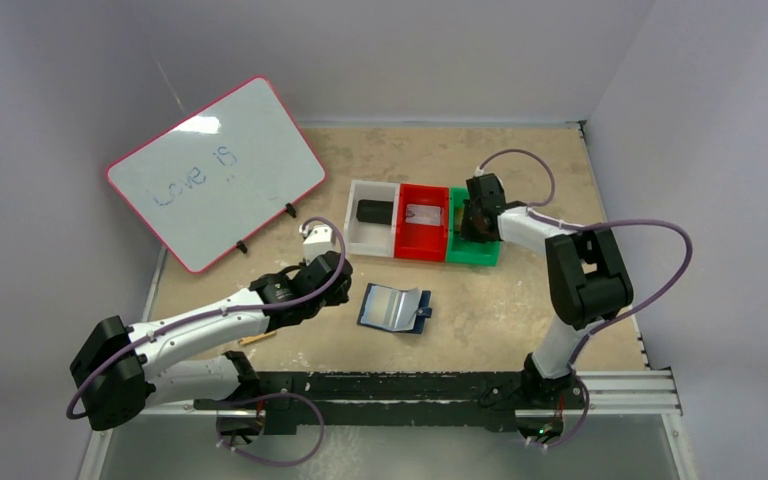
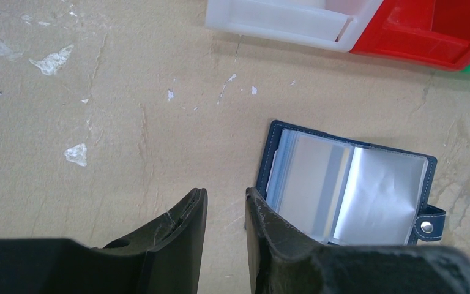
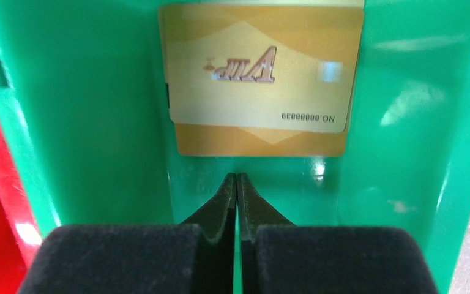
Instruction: Take the credit cards out of the card holder
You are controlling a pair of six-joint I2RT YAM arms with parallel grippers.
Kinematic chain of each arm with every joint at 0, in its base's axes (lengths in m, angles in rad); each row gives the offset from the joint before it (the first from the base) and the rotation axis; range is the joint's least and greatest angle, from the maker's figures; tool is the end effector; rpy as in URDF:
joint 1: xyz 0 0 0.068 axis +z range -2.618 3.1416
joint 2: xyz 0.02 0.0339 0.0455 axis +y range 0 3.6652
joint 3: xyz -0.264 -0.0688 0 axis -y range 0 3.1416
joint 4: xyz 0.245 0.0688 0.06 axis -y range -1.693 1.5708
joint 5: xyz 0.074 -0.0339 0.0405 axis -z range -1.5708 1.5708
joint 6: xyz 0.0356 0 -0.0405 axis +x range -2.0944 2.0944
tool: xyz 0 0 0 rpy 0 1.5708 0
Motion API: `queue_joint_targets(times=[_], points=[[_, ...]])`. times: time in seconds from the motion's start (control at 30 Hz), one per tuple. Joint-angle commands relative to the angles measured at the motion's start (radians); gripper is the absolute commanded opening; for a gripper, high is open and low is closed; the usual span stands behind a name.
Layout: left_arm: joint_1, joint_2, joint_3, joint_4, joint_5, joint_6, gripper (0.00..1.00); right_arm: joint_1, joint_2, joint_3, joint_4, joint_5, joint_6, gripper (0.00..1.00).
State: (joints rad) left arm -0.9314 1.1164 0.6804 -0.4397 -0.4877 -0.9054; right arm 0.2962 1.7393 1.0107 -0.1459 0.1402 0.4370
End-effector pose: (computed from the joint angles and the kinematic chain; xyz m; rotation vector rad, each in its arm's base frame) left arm 0.1441 -0.1658 0.2206 -0.1796 2.3312 -0.3186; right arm 0.3430 0.0995 0.1716 0.2336 2.4287 0.1574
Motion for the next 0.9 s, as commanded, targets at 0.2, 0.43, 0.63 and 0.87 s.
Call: queue_joint_targets(times=[0.2, 0.43, 0.63, 0.87], points=[[0.005, -0.047, 0.028, -0.016, -0.038, -0.020, 0.29, 0.006, 0.080, 0.078, 0.078, 0.140, 0.004, 0.00], [0.006, -0.048, 0.028, -0.025, -0.036, -0.017, 0.29, 0.011, 0.059, 0.067, 0.113, 0.120, -0.012, 0.01], [0.005, -0.035, 0.016, 0.002, -0.019, -0.026, 0.30, 0.027, -0.189, -0.016, 0.135, -0.011, -0.035, 0.20], [0.005, -0.031, 0.005, 0.017, -0.039, -0.038, 0.34, 0.107, -0.496, -0.164, 0.166, -0.112, 0.031, 0.30]])
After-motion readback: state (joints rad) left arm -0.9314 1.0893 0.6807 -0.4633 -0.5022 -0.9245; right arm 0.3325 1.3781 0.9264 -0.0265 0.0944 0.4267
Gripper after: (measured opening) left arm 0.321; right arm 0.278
